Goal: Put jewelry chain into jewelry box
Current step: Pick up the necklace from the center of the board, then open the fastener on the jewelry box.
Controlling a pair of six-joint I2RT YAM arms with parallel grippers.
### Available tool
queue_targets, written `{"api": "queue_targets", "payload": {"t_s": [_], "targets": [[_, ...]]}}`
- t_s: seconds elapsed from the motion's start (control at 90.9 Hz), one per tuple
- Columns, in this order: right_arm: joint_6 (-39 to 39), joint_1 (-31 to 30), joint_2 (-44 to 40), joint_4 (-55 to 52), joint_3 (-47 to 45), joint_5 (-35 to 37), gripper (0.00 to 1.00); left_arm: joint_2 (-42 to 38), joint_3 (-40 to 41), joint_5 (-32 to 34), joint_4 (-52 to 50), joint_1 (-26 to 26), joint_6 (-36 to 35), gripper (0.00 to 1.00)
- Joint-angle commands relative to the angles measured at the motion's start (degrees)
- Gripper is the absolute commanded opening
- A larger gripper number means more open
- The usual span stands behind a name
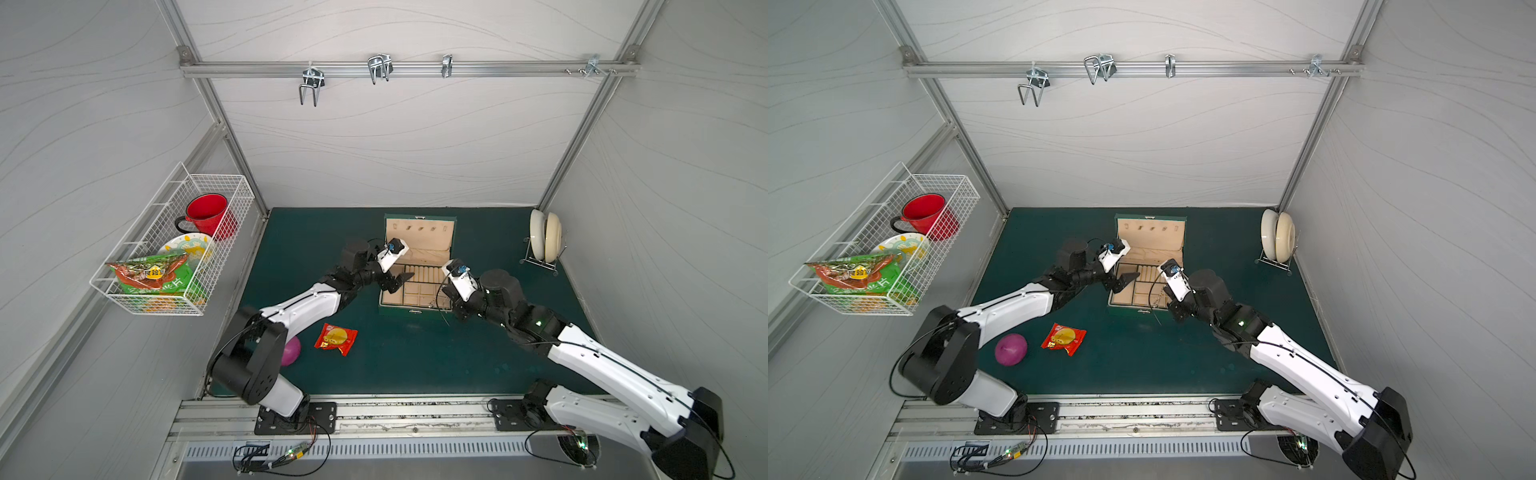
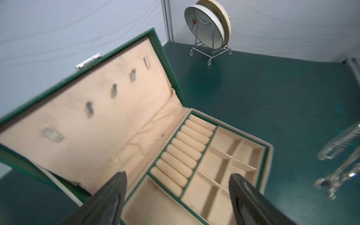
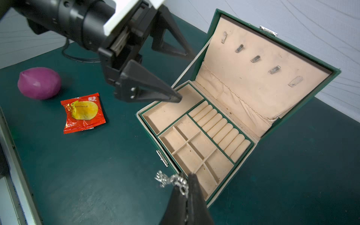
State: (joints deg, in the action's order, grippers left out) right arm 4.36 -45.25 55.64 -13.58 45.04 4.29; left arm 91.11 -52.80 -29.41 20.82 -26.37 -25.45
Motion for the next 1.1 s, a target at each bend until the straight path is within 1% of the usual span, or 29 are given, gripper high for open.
{"api": "queue_targets", "payload": {"t_s": [0.0, 0.066, 0.187, 0.231, 0.308, 0.462, 0.572, 0.594, 0.671, 0.825, 1.09], "targets": [[-1.0, 2.8, 0.71, 1.44, 1.19, -6.52, 0.0, 5.28, -4.8, -4.42, 9.71, 0.79, -14.38, 0.83], [-1.11, 4.03, 1.29, 2.26, 0.98, -8.42, 0.0, 8.35, -7.14, -4.31, 11.12, 1.26, -16.37, 0.81], [-1.18, 5.27, 2.33, 3.57, 1.12, -10.86, 0.0, 11.39, -9.54, -7.12, 13.81, 2.77, -17.59, 0.73], [-1.29, 5.67, 2.91, 4.3, 1.24, -11.77, 0.0, 12.05, -11.32, -7.65, 11.79, 2.89, -18.4, 0.7], [-1.45, 6.12, 4.53, 5.7, 1.59, -13.09, 0.0, 13.63, -15.05, -8.6, 7.66, 2.96, -18.81, 0.67], [-1.68, 6.62, 7.61, 7.71, 2.42, -15.31, 0.0, 18.15, -20.02, -8.59, 5.77, 2.99, -19.56, 0.62], [-1.93, 7.0, 7.95, 8.24, 2.64, -16.27, 0.0, 22.78, -26.58, -8.82, 4.17, 2.5, -20.45, 0.57], [-1.97, 7.08, 7.87, 8.18, 2.63, -16.39, 0.0, 23.47, -27.72, -9.0, 2.44, 2.41, -20.52, 0.56], [-2.08, 7.24, 6.93, 8.18, 2.22, -16.76, 0.0, 25.39, -29.88, -9.82, 0.35, 2.4, -20.98, 0.53], [-2.51, 8.03, 6.25, 9.05, 1.55, -17.76, 0.0, 27.47, -31.8, -9.83, -2.42, 2.38, -23.03, 0.5], [-3.3, 8.34, 6.73, 10.32, 1.07, -19.81, 0.0, 28.84, -34.26, -9.12, -1.37, 2.38, -24.11, 0.5]]}}
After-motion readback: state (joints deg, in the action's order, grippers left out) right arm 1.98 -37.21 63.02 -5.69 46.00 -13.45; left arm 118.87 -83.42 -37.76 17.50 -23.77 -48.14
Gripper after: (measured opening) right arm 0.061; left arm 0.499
